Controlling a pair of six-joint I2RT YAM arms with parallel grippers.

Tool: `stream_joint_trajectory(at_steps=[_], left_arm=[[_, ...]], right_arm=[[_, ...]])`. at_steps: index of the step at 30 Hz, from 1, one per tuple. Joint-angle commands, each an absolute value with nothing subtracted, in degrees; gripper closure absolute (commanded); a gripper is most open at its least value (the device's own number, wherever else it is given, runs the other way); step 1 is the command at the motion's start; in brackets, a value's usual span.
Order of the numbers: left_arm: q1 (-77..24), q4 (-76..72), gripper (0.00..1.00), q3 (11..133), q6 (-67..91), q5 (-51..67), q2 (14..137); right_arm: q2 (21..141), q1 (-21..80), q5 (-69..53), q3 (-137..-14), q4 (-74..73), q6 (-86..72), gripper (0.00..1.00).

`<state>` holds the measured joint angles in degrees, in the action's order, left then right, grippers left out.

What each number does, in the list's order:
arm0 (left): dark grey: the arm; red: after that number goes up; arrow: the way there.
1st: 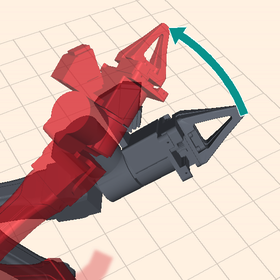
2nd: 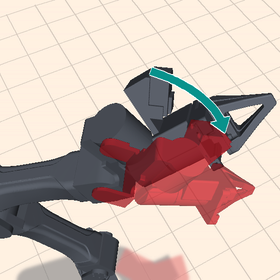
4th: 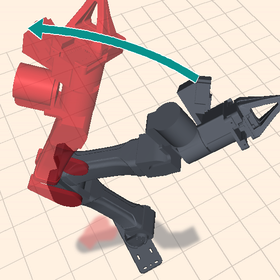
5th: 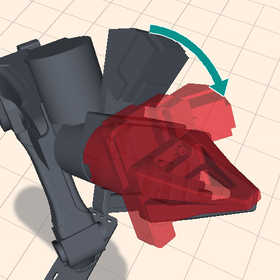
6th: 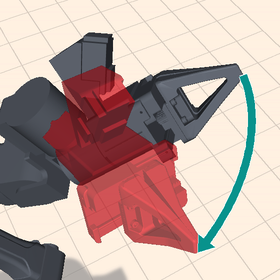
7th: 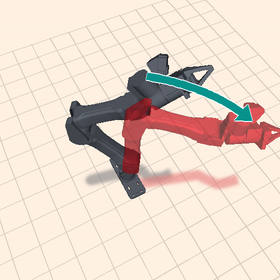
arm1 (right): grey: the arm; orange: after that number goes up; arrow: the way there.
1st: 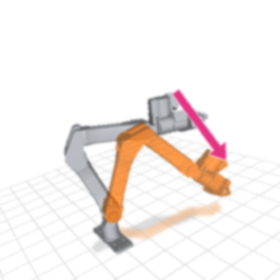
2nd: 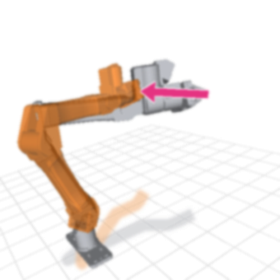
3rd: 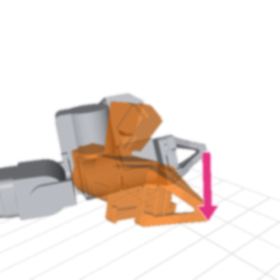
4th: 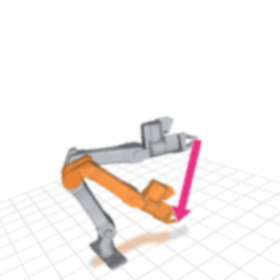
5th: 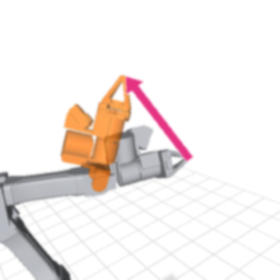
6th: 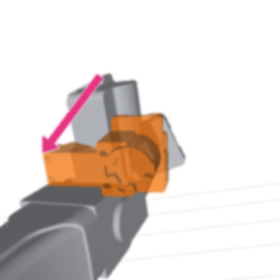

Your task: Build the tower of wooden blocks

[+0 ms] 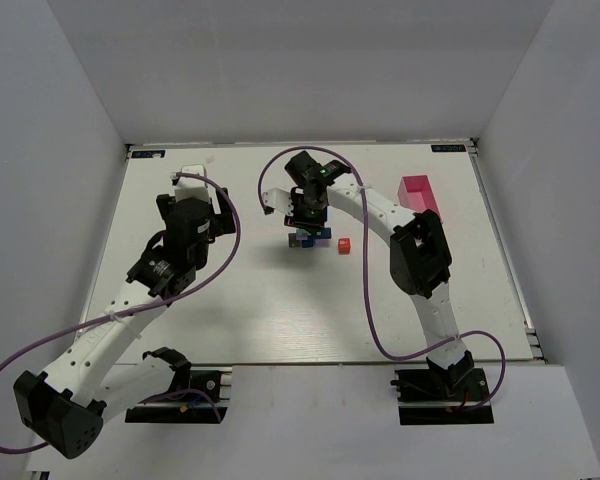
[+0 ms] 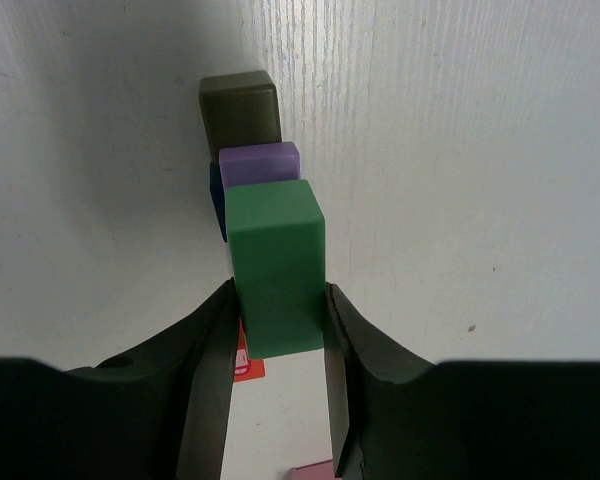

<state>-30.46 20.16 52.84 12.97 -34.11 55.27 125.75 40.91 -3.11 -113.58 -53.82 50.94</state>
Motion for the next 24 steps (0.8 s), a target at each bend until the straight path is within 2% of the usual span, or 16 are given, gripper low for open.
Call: stream_joint_trajectory(at_steps=[1, 24], left_arm=[[-30.2, 20.7, 0.01, 52.6, 13.4, -34.7, 53.8], [-30.2, 20.7, 0.01, 52.6, 13.4, -34.7, 53.8]], right_arm=[[126.1, 41.1, -2.9, -114.1, -53.0, 50.5, 0.93], [126.6, 41.4, -2.6, -113.7, -52.9, 50.5, 0.89]])
